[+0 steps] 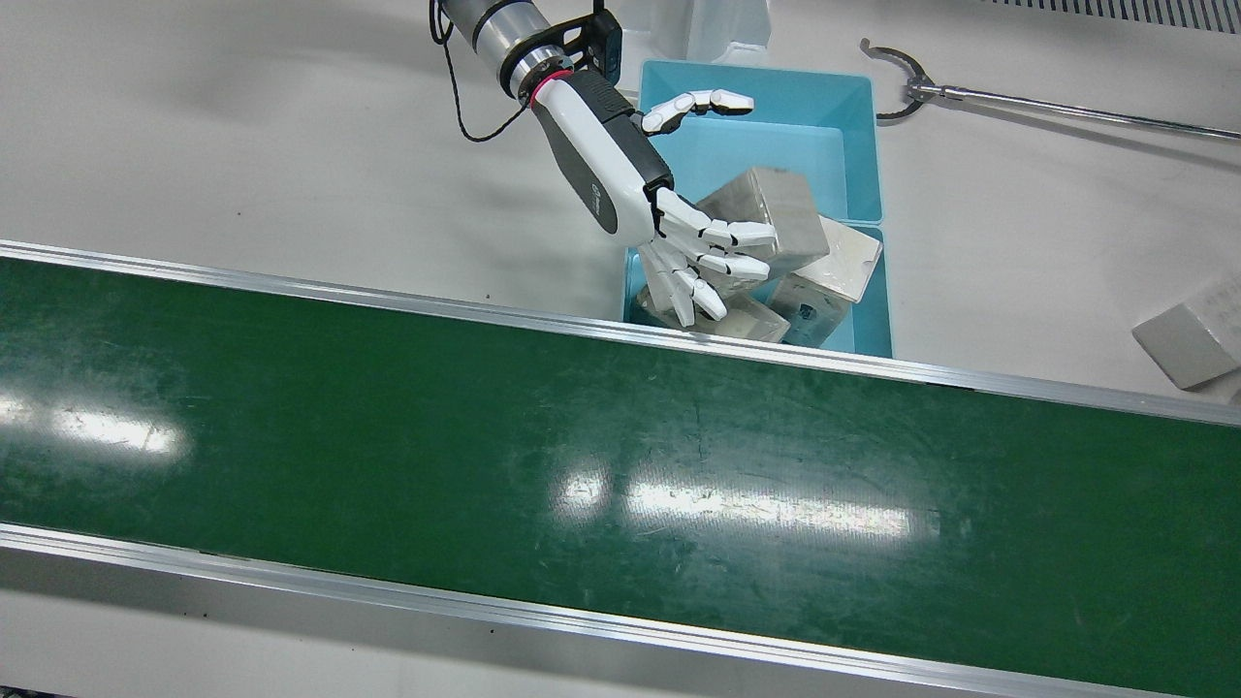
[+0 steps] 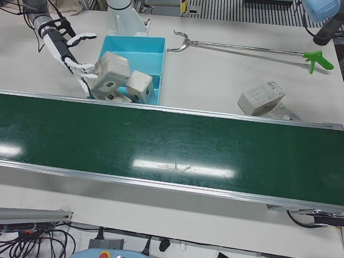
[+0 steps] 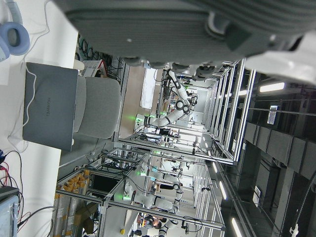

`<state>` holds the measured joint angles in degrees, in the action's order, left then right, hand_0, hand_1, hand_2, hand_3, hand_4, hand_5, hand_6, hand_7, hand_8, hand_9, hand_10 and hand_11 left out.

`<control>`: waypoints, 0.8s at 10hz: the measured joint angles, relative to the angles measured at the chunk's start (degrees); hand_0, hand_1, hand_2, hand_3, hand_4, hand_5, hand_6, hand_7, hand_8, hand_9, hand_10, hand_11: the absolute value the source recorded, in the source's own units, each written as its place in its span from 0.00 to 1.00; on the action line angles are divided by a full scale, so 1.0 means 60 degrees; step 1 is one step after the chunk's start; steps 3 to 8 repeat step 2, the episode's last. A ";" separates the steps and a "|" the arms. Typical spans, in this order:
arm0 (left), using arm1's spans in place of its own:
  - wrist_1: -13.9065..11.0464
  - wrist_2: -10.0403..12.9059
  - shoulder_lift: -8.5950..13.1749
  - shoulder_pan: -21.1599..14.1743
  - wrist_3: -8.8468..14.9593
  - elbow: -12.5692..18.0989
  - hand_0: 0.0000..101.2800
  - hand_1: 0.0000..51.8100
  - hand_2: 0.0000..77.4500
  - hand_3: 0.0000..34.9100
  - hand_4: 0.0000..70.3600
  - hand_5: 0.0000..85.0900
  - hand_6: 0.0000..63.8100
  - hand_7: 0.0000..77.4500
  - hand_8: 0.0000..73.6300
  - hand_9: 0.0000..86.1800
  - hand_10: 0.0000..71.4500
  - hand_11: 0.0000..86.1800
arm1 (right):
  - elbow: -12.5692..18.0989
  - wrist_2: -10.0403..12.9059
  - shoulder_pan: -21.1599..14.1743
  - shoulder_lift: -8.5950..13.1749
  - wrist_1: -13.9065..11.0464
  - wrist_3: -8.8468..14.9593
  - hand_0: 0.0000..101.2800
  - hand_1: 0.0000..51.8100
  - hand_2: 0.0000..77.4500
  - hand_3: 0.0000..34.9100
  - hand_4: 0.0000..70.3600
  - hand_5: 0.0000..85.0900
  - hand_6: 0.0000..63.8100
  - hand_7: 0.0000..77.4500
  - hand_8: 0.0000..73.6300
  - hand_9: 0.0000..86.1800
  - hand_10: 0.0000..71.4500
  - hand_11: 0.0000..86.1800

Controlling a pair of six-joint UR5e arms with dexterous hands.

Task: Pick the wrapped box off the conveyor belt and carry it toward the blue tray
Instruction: 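Carry the held box over the light-blue tray with the right hand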

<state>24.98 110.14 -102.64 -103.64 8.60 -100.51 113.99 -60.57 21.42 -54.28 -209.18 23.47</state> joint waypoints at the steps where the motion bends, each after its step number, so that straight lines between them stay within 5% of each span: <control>1: 0.0000 0.0000 0.0000 0.0000 0.0000 0.0000 0.00 0.00 0.01 0.00 0.00 0.01 0.00 0.00 0.00 0.00 0.01 0.00 | 0.0036 -0.0006 -0.0005 0.0013 0.0000 -0.0008 0.46 0.16 0.26 0.54 0.19 0.29 0.02 0.28 0.00 0.16 0.00 0.06; 2: 0.0000 0.0000 0.0000 0.0000 0.0000 0.0000 0.00 0.00 0.01 0.00 0.00 0.01 0.00 0.00 0.01 0.00 0.00 0.00 | 0.0107 -0.0013 -0.0004 0.0017 -0.0003 -0.0031 0.46 0.24 0.11 0.59 0.19 0.29 0.08 0.30 0.00 0.03 0.00 0.02; 8: 0.0000 0.0000 0.0000 0.0000 0.0000 0.0000 0.00 0.00 0.01 0.00 0.00 0.01 0.00 0.00 0.01 0.00 0.00 0.00 | 0.0107 -0.0013 -0.0004 0.0017 -0.0003 -0.0031 0.46 0.24 0.11 0.59 0.19 0.29 0.08 0.30 0.00 0.03 0.00 0.02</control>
